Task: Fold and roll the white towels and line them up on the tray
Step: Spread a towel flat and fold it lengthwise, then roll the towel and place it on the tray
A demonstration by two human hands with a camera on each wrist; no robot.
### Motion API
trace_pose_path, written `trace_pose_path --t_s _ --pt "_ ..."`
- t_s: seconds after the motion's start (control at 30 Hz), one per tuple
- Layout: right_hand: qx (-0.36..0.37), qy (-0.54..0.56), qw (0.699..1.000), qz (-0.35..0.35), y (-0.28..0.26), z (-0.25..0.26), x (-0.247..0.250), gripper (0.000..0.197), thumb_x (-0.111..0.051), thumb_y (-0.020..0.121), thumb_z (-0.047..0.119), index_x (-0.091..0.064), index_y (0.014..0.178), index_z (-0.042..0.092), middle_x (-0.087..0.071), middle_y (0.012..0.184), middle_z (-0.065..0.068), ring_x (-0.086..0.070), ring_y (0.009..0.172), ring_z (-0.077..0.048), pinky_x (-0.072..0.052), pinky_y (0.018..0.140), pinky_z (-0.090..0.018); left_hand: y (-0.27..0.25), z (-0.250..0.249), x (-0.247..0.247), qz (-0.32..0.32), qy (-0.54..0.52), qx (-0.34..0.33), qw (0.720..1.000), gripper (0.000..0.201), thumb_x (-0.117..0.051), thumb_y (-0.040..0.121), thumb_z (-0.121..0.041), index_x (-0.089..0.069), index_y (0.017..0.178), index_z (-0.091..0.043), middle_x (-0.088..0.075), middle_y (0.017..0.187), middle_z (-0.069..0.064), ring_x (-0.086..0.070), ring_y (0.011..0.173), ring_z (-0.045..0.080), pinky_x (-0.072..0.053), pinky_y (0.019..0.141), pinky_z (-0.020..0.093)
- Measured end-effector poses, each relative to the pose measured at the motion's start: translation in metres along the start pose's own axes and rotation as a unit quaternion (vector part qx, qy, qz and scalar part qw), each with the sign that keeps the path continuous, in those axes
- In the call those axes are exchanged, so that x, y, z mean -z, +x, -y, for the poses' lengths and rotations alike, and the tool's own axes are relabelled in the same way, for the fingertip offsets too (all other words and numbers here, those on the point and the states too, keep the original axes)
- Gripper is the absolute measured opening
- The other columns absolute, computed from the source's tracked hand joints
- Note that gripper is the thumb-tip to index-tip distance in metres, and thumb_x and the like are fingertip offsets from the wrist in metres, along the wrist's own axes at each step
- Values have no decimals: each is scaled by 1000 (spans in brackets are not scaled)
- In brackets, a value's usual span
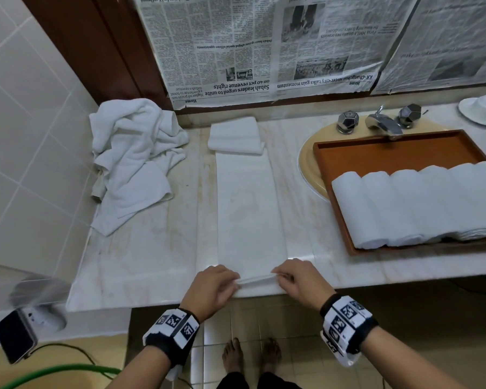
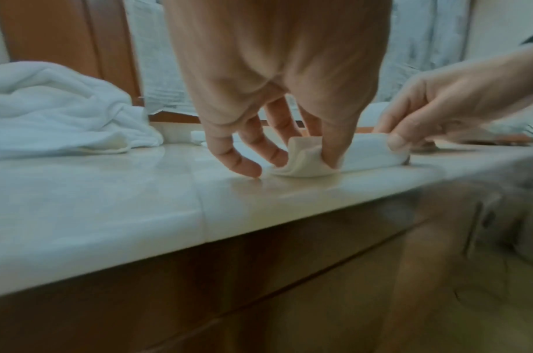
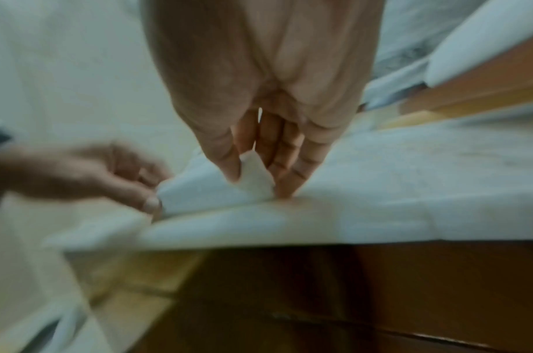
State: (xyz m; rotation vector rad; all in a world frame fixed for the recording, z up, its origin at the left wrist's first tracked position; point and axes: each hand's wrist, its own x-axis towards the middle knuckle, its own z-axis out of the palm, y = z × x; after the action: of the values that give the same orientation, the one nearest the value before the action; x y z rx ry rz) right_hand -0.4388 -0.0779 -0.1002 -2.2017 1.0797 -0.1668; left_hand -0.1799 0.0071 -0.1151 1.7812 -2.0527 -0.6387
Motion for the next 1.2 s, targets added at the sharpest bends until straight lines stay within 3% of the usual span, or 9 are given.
trace_pose_path --t_s 0.13,0.37,0.5,0.6,0.7,0.77,0.93,1.03,1.2 --pt "-79 104 991 -36 9 -4 4 22 -57 96 20 -66 115 23 -67 100 5 -61 83 -4 -41 71 -6 12 -3 9 8 -50 109 993 40 -53 87 -47 -72 113 -24 -71 103 -9 -63 94 9 -45 84 23" --pt "59 -122 988 -80 4 -4 -17 16 -63 82 17 -66 97 14 -58 100 2 -55 84 -17 -49 56 -29 22 -22 0 -20 -28 192 981 13 -56 92 -20 -55 105 -22 -49 104 -2 -54 84 19 -46 75 32" --pt "72 -171 979 -81 3 -4 -15 27 -73 68 26 -65 91 16 -57 98 1 -55 84 -19 -51 57 -31 16 -23 -5 -21 86 118 989 14 -63 87 -11 -61 95 -23 -49 101 -2 -49 83 20 -30 45 25" --pt "81 -186 976 -78 7 -2 -12 14 -70 71 23 -67 82 14 -59 90 0 -56 80 -21 -50 55 -34 10 -20 -7 -5 78 94 993 23 -59 87 -5 -64 101 -23 -51 102 -5 -51 89 18 -34 52 26" --pt "56 -160 982 -84 14 0 -14 25 -49 79 29 -68 80 13 -60 86 1 -55 81 -20 -51 57 -34 10 -17 -4 -19 52 69 996 14 -59 94 -30 -66 103 -23 -56 104 -8 -54 92 17 -42 61 25" --pt "16 -112 990 -82 16 2 -13 35 -45 83 34 -71 90 12 -61 92 0 -54 89 -19 -51 65 -33 10 -16 -5 -10 60 43 997 27 -61 88 -47 -65 101 -24 -58 101 -9 -52 91 15 -43 61 22" --pt "-65 0 996 -59 23 3 -2 40 -51 90 37 -71 113 12 -64 102 -1 -48 97 -13 -38 86 -26 24 -10 5 26 94 43 994 24 -57 91 -39 -69 103 -21 -64 97 -3 -53 99 22 -48 77 35" --pt "-99 54 990 -78 25 0 1 36 -51 91 40 -69 116 21 -63 96 6 -50 88 -10 -37 81 -25 36 0 15 56 25 74 995 33 -48 91 -46 -71 91 -22 -66 83 -2 -59 86 22 -40 69 31" --pt "-45 -27 991 -120 28 -6 -9 15 -56 97 23 -66 107 20 -61 102 0 -57 90 -19 -48 69 -34 42 6 21 -14 -115 161 980 24 -62 93 -38 -74 109 -25 -72 106 -7 -63 96 10 -47 89 27"
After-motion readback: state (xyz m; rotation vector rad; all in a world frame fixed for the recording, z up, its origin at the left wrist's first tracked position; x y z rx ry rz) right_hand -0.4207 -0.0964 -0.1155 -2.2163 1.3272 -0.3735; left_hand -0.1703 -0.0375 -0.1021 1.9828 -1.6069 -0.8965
